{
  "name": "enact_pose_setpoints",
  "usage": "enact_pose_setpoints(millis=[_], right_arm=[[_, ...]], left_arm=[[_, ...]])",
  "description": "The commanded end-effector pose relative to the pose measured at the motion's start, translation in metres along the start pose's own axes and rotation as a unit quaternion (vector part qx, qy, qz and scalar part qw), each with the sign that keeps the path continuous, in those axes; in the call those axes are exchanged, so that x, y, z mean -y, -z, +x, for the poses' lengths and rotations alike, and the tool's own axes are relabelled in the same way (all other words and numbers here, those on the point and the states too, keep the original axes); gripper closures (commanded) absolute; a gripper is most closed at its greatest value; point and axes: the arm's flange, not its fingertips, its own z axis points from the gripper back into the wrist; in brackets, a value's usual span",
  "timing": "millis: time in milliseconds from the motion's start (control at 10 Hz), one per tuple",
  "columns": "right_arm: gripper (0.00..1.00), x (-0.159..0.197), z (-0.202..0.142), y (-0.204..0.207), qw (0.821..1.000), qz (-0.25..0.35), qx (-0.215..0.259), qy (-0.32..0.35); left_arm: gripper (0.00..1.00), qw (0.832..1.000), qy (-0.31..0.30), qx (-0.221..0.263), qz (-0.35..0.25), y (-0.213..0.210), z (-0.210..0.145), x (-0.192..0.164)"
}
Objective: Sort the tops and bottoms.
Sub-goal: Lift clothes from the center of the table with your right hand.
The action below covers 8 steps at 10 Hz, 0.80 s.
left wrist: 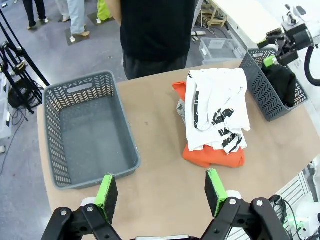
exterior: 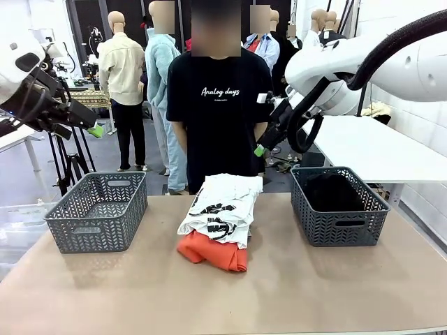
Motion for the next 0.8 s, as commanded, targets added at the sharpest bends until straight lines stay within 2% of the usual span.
enact_pose_setpoints(millis=[0, 200, 300, 400, 500, 700], right_arm=[[0.00, 0.003, 0.003, -0.014, 1.000, -0.017, 0.022, 0.009], [0.00, 0.003, 0.003, -0.014, 1.000, -0.017, 0.022, 0.009], [0.00, 0.001, 0.002, -0.005, 1.000, -0.003, 0.007, 0.000], [0.00, -0.015, -0.023, -0.008, 1.000, 0.000, -0.003, -0.005], [0.00, -0.021, -0.009, -0.001, 0.999, 0.002, -0.018, -0.050], [0.00, -0.025, 0.029, 0.012, 0.994, -0.007, -0.045, -0.094]], left_arm=[[0.09, 1.000, 0.003, -0.005, 0.004, -0.002, 0.001, -0.002], [0.09, 1.000, 0.003, -0.005, 0.004, -0.002, 0.001, -0.002], [0.09, 1.000, 0.003, -0.005, 0.004, -0.002, 0.001, -0.002], [0.09, 1.000, 0.003, -0.005, 0.004, -0.002, 0.001, -0.002], [0.09, 1.000, 0.003, -0.005, 0.004, -0.002, 0.001, -0.002], [0.09, 1.000, 0.003, -0.005, 0.004, -0.002, 0.001, -0.002]])
